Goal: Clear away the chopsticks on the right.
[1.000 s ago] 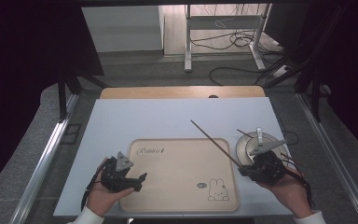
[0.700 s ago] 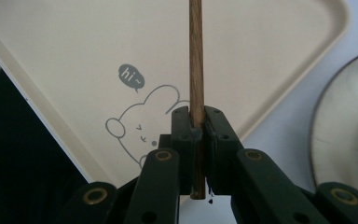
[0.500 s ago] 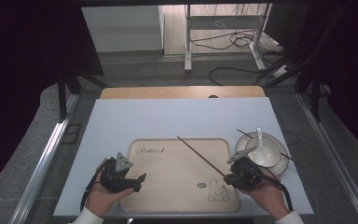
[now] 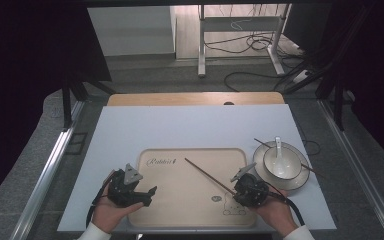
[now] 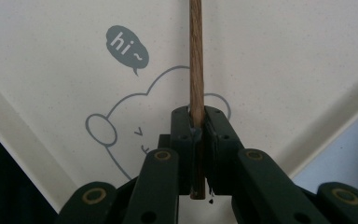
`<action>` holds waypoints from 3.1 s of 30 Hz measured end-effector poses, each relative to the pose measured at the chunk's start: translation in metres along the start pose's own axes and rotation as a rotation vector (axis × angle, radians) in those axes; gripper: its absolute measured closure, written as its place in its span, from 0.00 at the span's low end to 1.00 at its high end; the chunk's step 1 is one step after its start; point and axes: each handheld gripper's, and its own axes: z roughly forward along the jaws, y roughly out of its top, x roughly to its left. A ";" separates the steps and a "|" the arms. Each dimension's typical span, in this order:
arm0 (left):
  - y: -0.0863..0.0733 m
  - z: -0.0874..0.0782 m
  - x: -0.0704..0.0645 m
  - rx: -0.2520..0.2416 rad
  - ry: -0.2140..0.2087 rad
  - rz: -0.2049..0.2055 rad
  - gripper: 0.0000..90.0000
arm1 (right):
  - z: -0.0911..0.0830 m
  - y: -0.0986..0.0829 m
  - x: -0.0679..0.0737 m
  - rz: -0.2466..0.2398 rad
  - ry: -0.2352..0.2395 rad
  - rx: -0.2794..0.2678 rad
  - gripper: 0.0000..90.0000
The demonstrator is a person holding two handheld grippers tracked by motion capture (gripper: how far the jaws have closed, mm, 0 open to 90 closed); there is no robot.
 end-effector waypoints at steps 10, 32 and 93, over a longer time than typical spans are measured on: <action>0.000 0.000 -0.001 0.004 0.000 0.007 0.15 | -0.065 -0.008 -0.007 -0.039 -0.052 -0.226 0.57; 0.001 0.003 0.000 0.010 0.005 0.002 0.15 | -0.097 -0.114 -0.212 0.219 -0.143 -0.020 0.53; 0.000 0.001 0.001 0.010 0.004 0.011 0.16 | -0.021 0.004 -0.028 -0.023 0.044 0.032 0.92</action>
